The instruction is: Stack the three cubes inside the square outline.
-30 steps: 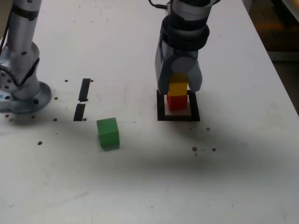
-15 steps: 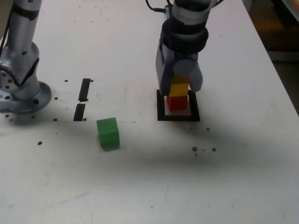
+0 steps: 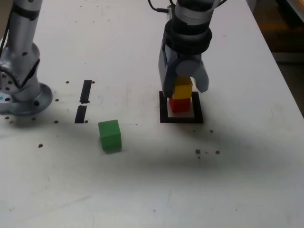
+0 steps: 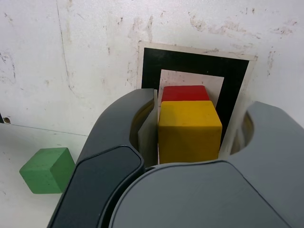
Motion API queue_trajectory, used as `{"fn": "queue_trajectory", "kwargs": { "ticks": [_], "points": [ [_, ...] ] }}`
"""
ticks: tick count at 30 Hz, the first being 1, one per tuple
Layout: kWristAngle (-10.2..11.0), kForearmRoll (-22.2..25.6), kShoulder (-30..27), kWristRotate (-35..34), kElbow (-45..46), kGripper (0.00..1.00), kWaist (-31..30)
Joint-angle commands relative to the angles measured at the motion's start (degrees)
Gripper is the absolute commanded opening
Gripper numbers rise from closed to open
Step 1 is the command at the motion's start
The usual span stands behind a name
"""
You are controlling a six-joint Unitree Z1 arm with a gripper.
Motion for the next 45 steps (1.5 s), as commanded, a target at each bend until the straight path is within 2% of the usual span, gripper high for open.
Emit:
{"fn": "queue_trajectory", "kwargs": {
  "ticks": [1, 13, 20, 24, 29, 34, 40, 45],
  "points": [
    [-0.05, 0.47, -1.06, -0.05, -0.06, 0.97, 0.1],
    [-1.11, 8.79, -9.43, -0.4, 0.54, 1.0, -2.44],
    [-6.7, 8.11, -18.17, 1.5, 10.87, 1.0, -9.7],
    [-8.27, 6.49, -20.22, -0.34, 14.37, 1.0, -14.8],
    [-10.05, 1.04, -19.38, -8.5, 19.43, 0.98, -19.35],
    [-12.18, -10.08, -18.05, -16.38, 29.21, 0.94, -20.21],
    [-13.77, -18.39, -16.31, -19.06, 34.39, 0.93, -20.21],
    [-14.75, -20.53, -14.68, -19.2, 35.01, 0.9, -20.21]
  ]
}}
